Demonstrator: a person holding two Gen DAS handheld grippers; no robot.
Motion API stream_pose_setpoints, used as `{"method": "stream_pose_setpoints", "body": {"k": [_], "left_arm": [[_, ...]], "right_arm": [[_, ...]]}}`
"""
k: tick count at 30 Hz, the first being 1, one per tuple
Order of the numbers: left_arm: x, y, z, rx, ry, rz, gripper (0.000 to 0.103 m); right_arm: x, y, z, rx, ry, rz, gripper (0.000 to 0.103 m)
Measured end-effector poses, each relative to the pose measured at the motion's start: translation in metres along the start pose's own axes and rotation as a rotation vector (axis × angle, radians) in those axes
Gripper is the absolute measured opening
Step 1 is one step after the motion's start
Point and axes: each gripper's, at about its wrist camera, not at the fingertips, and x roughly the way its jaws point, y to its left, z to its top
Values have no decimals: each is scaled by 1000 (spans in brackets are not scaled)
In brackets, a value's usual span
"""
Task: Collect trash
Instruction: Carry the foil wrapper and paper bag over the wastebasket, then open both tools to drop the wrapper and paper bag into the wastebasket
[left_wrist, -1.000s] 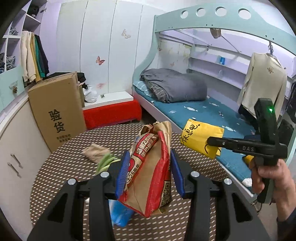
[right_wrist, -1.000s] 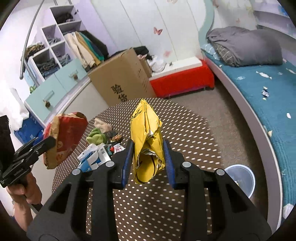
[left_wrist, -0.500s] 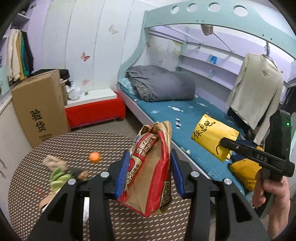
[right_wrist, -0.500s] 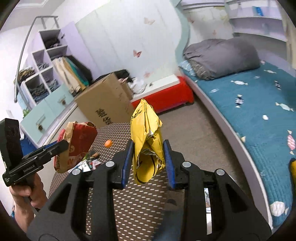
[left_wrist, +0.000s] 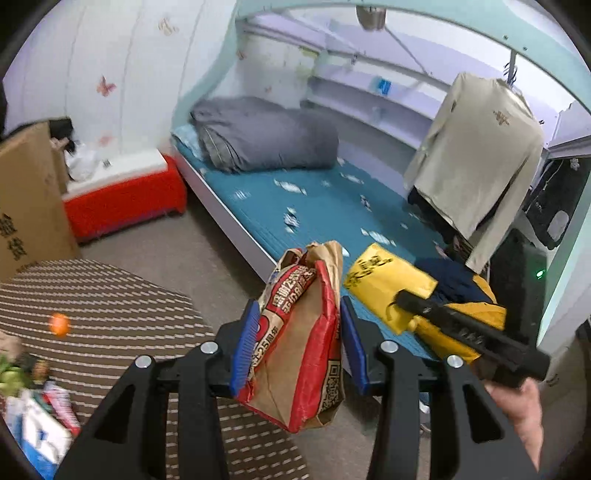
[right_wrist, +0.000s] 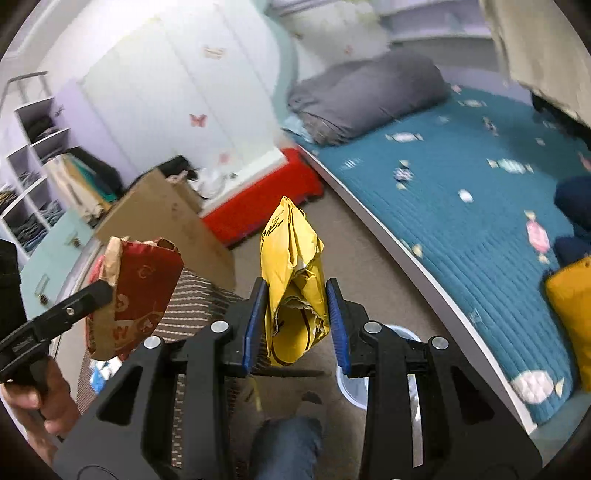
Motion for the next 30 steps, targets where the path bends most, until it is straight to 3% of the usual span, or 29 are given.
{"method": "stream_pose_setpoints", "body": {"k": [11, 18, 20, 23, 24, 30], "left_arm": [[127, -21, -8, -44, 246, 1, 43], [180, -17, -17, -67, 356, 14, 45], [194, -15, -17, -69, 390, 22, 54], [207, -11, -15, -86, 418, 22, 79], [207, -10, -14, -86, 416, 22, 82], [197, -10, -11, -41, 393, 66, 89]], "right_arm": [[72, -61, -21, 142, 148, -61, 32], [108, -83, -29, 187, 214, -81, 34], [119, -89, -32, 202, 231, -81, 42], [131, -101, -38, 256, 235, -69, 72], [135, -106, -42, 279, 239, -58, 81], [130, -119, -58, 349, 250, -60, 96]]}}
